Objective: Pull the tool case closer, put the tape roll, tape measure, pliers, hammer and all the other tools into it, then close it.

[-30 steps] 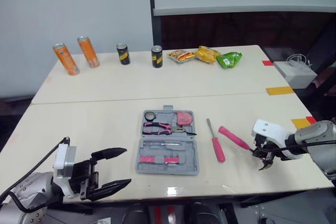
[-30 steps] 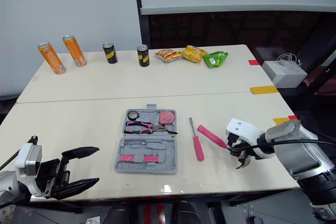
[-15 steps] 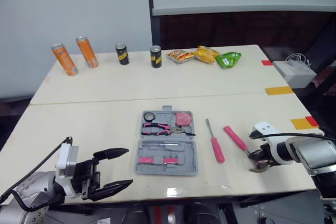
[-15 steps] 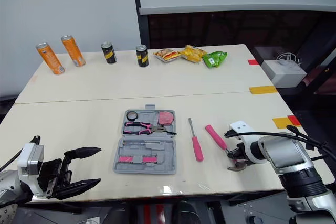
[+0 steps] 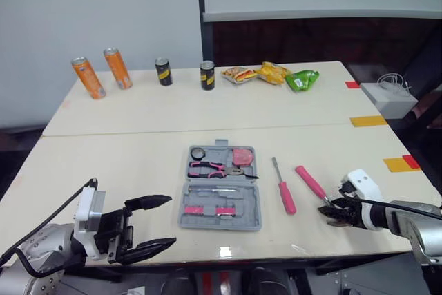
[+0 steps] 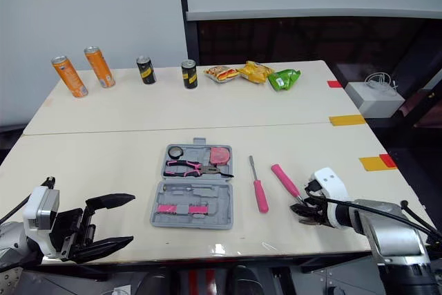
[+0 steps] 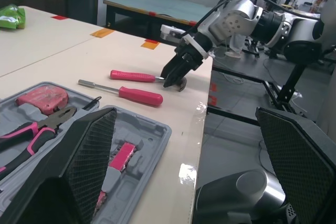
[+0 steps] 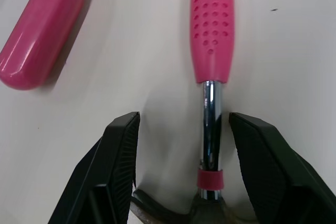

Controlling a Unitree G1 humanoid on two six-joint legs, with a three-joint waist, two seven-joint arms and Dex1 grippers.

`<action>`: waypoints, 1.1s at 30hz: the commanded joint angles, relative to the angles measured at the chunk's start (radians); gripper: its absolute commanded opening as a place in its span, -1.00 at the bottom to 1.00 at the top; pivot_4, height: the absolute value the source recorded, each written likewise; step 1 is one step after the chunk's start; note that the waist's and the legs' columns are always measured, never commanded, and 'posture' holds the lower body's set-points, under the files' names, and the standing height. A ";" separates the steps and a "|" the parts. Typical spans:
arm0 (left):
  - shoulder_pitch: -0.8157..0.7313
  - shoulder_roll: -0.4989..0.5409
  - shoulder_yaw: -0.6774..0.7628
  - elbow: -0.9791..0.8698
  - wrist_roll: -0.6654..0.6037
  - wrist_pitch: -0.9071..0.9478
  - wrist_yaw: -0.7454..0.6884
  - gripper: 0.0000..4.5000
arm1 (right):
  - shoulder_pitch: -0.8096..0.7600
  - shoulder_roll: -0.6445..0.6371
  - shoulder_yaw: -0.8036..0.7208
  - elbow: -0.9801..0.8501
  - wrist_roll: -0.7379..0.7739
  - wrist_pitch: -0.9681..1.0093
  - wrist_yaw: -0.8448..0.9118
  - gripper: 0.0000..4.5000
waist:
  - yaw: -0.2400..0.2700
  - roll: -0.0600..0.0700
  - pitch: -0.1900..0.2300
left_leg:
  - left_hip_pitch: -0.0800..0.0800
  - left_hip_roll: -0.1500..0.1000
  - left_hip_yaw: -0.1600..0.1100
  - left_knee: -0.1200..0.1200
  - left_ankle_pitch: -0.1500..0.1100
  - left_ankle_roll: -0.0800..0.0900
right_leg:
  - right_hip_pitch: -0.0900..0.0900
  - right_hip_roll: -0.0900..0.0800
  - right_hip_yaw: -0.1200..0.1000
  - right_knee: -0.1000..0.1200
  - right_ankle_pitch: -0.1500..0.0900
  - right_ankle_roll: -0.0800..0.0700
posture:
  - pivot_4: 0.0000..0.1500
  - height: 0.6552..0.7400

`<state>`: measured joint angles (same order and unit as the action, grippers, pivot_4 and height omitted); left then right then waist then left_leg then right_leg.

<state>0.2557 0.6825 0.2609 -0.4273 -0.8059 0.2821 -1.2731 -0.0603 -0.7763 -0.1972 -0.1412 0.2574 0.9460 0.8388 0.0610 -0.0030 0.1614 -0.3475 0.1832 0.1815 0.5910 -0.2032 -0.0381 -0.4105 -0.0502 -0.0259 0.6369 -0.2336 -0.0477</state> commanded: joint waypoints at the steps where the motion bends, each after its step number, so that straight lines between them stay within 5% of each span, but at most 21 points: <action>1: -0.013 0.014 0.018 -0.023 -0.025 0.003 -0.010 1.00 | 0.028 0.019 -0.064 -0.054 0.034 -0.067 -0.024 0.25 | 0.001 0.000 0.000 | 0.000 0.000 0.000 -0.001 0.000 0.000 | 0.000 0.000 0.000 0.000 0.000 0.000 | 1.00 1.00; 19: -0.049 0.024 0.016 -0.015 -0.031 0.016 -0.034 1.00 | 0.131 0.079 -0.058 0.038 0.032 -0.268 -0.096 0.25 | 0.002 0.001 0.000 | -0.002 0.000 0.000 -0.007 0.000 -0.001 | 0.000 0.001 -0.002 -0.008 -0.001 0.001 | 1.00 1.00; 28: -0.057 0.025 0.015 -0.013 -0.033 0.016 -0.037 1.00 | 0.152 0.087 -0.021 0.081 0.024 -0.333 -0.093 -0.99 | 0.003 0.000 -0.001 | -0.001 0.000 -0.001 -0.007 0.000 -0.001 | 0.000 0.001 -0.003 -0.008 -0.001 0.001 | 1.00 1.00; 33: -0.070 0.023 0.011 -0.025 -0.044 0.023 -0.033 1.00 | 0.158 0.084 -0.031 0.080 0.029 -0.390 -0.087 -0.99 | 0.003 -0.001 -0.002 | -0.001 0.000 -0.001 -0.008 0.000 -0.001 | 0.000 0.001 -0.003 -0.009 -0.001 0.002 | 1.00 1.00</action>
<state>0.1911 0.6988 0.2615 -0.4274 -0.8254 0.3031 -1.3014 0.0814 -0.6972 -0.2357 -0.0605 0.2838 0.5742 0.7387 0.0636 -0.0041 0.1595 -0.3488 0.1835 0.1806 0.5833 -0.2034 -0.0393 -0.4101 -0.0492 -0.0286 0.6282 -0.2347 -0.0460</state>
